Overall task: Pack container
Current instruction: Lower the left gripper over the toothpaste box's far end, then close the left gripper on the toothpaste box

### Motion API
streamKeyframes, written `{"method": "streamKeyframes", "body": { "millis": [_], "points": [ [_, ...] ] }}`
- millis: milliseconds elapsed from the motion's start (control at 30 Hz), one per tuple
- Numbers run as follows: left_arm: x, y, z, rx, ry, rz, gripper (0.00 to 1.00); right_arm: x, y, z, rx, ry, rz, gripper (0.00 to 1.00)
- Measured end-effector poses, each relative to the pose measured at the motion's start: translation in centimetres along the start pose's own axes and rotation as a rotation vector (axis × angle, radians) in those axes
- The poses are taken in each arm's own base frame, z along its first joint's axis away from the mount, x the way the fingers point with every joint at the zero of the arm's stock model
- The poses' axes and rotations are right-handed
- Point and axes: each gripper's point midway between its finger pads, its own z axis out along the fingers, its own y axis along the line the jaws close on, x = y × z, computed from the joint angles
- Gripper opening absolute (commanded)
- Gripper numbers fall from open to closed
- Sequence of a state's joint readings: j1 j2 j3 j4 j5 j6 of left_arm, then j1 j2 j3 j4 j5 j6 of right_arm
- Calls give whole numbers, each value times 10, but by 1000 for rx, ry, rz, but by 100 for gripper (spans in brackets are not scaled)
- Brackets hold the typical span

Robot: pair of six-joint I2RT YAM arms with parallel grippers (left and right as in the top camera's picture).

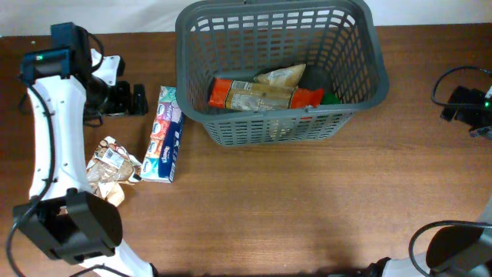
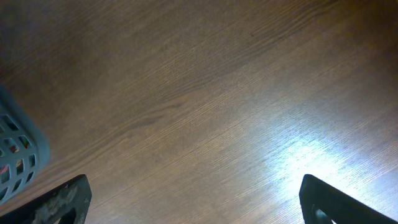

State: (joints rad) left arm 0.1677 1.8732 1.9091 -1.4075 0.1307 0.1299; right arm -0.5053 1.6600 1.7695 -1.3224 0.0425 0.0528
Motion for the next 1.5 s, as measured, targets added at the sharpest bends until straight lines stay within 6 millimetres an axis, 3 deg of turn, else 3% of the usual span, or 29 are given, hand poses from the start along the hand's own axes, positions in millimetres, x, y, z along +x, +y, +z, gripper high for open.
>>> {"method": "streamKeyframes", "body": {
  "millis": [200, 400, 733, 1000, 1233, 1500],
  "points": [
    [0, -15, 16, -29, 43, 57, 99, 0, 0, 0, 0, 0, 0, 99],
    [0, -13, 33, -39, 50, 61, 99, 0, 0, 0, 0, 0, -1, 99],
    [37, -23, 88, 0, 173, 72, 99, 0, 0, 0, 0, 0, 0, 99],
    [48, -47, 110, 17, 197, 135, 99, 0, 0, 0, 0, 0, 0, 99],
    [50, -46, 119, 15, 204, 121, 99, 0, 0, 0, 0, 0, 0, 99],
    [53, -43, 150, 21, 255, 147, 100, 0, 0, 0, 0, 0, 0, 99]
  ]
}}
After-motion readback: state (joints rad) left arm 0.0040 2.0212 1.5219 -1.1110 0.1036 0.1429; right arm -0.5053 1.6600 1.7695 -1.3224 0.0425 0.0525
